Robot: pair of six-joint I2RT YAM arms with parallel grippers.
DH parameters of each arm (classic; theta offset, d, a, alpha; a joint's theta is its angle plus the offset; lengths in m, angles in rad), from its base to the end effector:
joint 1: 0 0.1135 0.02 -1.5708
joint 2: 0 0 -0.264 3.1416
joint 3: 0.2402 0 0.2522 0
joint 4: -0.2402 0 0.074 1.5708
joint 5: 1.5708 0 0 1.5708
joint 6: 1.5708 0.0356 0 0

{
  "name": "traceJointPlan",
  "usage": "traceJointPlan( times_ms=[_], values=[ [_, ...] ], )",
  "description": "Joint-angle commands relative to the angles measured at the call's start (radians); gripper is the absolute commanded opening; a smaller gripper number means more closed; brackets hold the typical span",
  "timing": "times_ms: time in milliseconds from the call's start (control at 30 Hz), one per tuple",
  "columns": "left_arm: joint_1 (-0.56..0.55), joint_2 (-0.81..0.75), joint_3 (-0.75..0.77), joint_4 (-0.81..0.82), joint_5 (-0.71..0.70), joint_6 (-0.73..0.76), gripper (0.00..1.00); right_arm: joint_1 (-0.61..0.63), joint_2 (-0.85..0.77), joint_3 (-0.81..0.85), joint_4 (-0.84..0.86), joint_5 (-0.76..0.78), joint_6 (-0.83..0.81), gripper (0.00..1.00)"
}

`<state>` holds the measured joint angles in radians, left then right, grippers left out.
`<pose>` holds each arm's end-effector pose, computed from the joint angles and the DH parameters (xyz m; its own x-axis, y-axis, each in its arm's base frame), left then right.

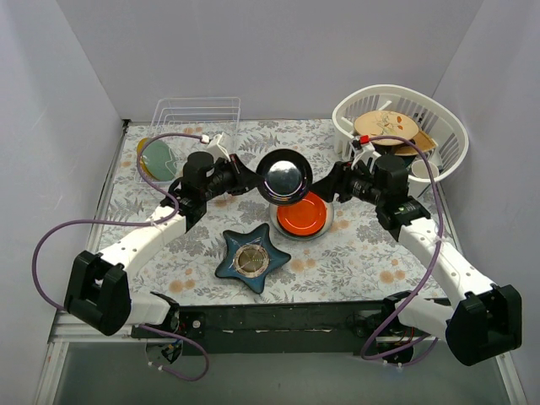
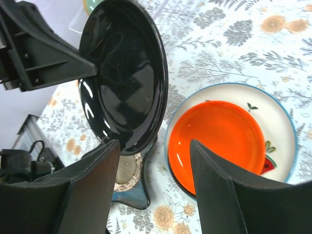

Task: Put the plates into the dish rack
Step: Pick up the plate at the center of the board.

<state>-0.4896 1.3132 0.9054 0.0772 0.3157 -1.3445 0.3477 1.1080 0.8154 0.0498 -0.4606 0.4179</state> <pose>0.2626 -0.1524 0.2917 -0.7525 -0.6487 -0.1140 -0.1207 0.3060 -0.9443 0.2360 0.1024 0.3111 -0.4951 0.2073 -0.8438 -0.5579 0.6686 0.4916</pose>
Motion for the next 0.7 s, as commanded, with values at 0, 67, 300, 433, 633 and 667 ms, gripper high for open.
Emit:
traceJointPlan(
  times_ms=[0,67,300,433,633,667],
  values=[
    [0.037,-0.055,-0.035,0.12,0.163,-0.062,0.0,-0.012,-0.002,0.016,0.11,-0.11,0.074,0.67],
    [0.043,-0.054,-0.042,0.145,0.193,-0.088,0.0,-0.015,0.007,0.002,0.16,-0.141,0.094,0.68],
    [0.043,-0.054,-0.063,0.214,0.266,-0.12,0.0,-0.015,0.036,-0.005,0.239,-0.199,0.134,0.67],
    [0.043,-0.057,-0.069,0.24,0.28,-0.137,0.0,-0.015,0.042,-0.012,0.259,-0.216,0.144,0.65],
    [0.043,-0.057,-0.085,0.268,0.289,-0.146,0.0,-0.015,0.035,-0.022,0.271,-0.225,0.15,0.14],
    [0.043,-0.057,-0.089,0.269,0.289,-0.147,0.0,-0.015,0.035,-0.022,0.269,-0.225,0.15,0.09]
  ],
)
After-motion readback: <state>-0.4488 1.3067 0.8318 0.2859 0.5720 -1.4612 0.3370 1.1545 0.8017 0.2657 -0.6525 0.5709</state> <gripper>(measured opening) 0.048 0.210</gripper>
